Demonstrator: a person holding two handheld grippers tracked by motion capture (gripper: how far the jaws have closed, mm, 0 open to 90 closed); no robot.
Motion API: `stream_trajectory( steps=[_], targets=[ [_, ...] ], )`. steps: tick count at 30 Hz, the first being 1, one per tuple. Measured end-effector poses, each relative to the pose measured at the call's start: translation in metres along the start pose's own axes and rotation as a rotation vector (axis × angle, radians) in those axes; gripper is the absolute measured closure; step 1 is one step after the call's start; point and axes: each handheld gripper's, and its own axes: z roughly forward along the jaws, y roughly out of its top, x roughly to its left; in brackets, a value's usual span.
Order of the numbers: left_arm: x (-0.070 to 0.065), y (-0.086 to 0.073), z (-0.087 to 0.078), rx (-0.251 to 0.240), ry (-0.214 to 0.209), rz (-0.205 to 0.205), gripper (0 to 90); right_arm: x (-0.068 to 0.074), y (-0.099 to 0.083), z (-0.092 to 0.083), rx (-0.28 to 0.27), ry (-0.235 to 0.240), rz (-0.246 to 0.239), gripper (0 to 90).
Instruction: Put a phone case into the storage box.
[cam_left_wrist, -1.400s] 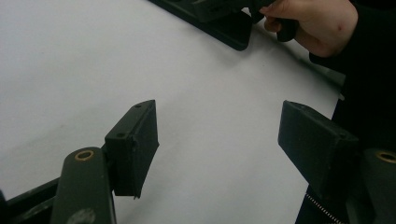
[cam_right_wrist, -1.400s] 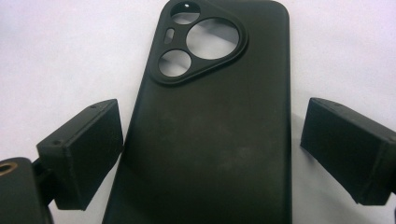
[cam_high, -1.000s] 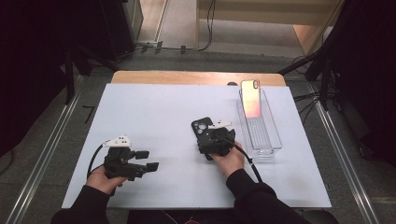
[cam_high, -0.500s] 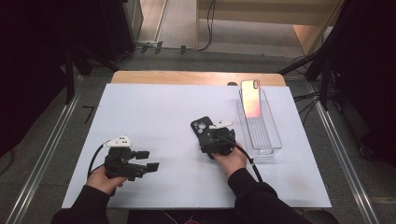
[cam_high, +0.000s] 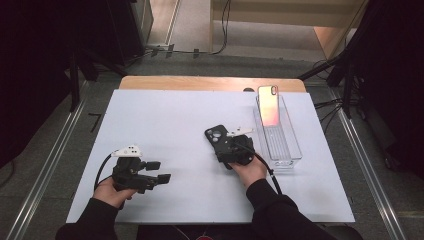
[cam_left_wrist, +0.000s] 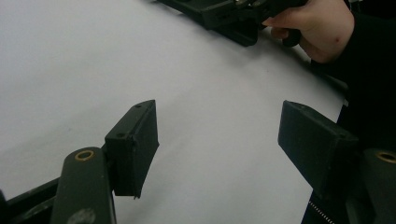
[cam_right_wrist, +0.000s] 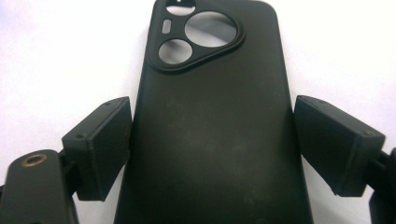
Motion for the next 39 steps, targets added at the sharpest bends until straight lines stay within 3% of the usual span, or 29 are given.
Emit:
stream_trajectory(
  steps=[6, 14, 19, 22, 25, 34, 39],
  targets=[
    [0.0, 0.0, 0.0, 0.003, 0.001, -0.005, 29.1, -0.002, 0.007, -0.009, -0.029, 0.023, 0.015, 13.3],
    [-0.001, 0.006, 0.0, 0.006, -0.01, -0.05, 29.5, -0.002, 0.015, -0.023, -0.068, 0.05, 0.023, 13.4],
    [-0.005, 0.014, 0.001, -0.004, -0.013, -0.077, 29.1, 0.001, 0.018, -0.031, -0.091, 0.092, 0.043, 13.4],
    [-0.006, 0.019, 0.001, -0.022, -0.046, -0.1, 25.7, 0.004, 0.018, -0.036, -0.102, 0.119, 0.058, 13.4],
    [-0.008, 0.025, 0.001, -0.037, -0.048, -0.112, 25.7, 0.007, 0.019, -0.042, -0.113, 0.136, 0.055, 13.4],
    [-0.011, 0.044, 0.009, -0.01, -0.055, -0.155, 25.9, 0.019, 0.019, -0.058, -0.142, 0.181, 0.062, 13.3],
    [-0.011, 0.06, 0.013, -0.018, -0.061, -0.177, 26.3, 0.021, 0.018, -0.062, -0.148, 0.184, 0.072, 13.3]
  ],
)
